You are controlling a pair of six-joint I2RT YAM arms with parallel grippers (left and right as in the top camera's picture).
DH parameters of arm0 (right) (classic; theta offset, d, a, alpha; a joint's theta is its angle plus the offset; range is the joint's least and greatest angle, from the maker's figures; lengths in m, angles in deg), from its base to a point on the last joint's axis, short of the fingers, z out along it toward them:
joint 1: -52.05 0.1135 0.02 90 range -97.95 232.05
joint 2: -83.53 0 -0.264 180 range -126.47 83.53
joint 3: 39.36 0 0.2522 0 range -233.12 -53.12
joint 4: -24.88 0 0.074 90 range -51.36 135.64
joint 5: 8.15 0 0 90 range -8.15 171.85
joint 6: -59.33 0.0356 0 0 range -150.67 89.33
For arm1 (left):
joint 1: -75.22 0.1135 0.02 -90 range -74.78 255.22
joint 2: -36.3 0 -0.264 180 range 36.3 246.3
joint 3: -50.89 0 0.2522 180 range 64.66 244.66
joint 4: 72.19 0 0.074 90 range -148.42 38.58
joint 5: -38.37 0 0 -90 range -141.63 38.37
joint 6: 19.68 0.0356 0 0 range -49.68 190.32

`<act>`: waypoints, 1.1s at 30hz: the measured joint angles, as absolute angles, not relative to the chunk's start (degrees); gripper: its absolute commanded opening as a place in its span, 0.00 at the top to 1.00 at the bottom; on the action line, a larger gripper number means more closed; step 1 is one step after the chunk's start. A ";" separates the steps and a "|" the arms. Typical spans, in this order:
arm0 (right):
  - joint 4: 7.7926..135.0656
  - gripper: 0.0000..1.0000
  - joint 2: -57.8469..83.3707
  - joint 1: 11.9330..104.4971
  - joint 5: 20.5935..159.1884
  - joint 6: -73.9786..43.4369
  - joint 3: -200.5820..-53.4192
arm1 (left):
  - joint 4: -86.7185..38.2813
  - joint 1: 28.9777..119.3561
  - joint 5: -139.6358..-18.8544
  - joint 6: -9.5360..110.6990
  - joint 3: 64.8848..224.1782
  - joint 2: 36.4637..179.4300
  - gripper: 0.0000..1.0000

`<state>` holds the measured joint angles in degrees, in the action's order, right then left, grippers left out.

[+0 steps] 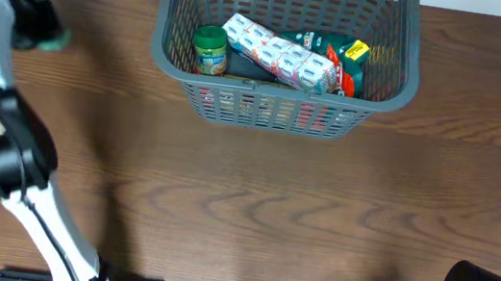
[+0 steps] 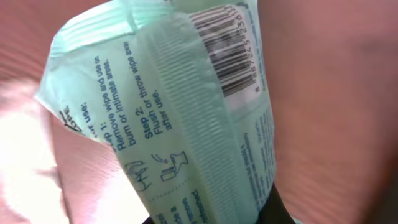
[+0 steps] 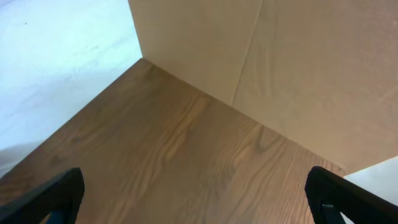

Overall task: Pack container
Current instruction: 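Lift the wrapper and carry it right over the basket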

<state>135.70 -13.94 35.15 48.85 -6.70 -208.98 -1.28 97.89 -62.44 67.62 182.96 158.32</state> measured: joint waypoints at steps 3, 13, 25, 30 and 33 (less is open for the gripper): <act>135.70 0.01 -13.94 35.15 48.85 -6.72 -208.98 | -2.39 96.80 -65.43 67.88 182.98 149.27 0.94; 135.70 0.01 -13.94 35.15 48.85 -6.72 -208.98 | -10.07 82.83 -80.95 70.02 183.20 129.14 0.94; 135.70 0.01 -13.94 35.15 48.85 -6.70 -208.98 | -10.87 62.00 -83.94 72.49 183.20 132.31 0.94; 135.70 0.01 -13.94 35.15 48.85 -6.72 -208.98 | -10.87 57.50 -84.03 72.95 183.20 139.89 0.94; 135.70 0.01 -13.94 35.15 48.85 -6.70 -208.98 | -10.85 55.86 -83.40 73.17 183.20 144.37 0.94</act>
<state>135.70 -13.94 35.15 48.85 -6.70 -208.98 -10.85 55.86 -83.40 73.17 183.20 144.37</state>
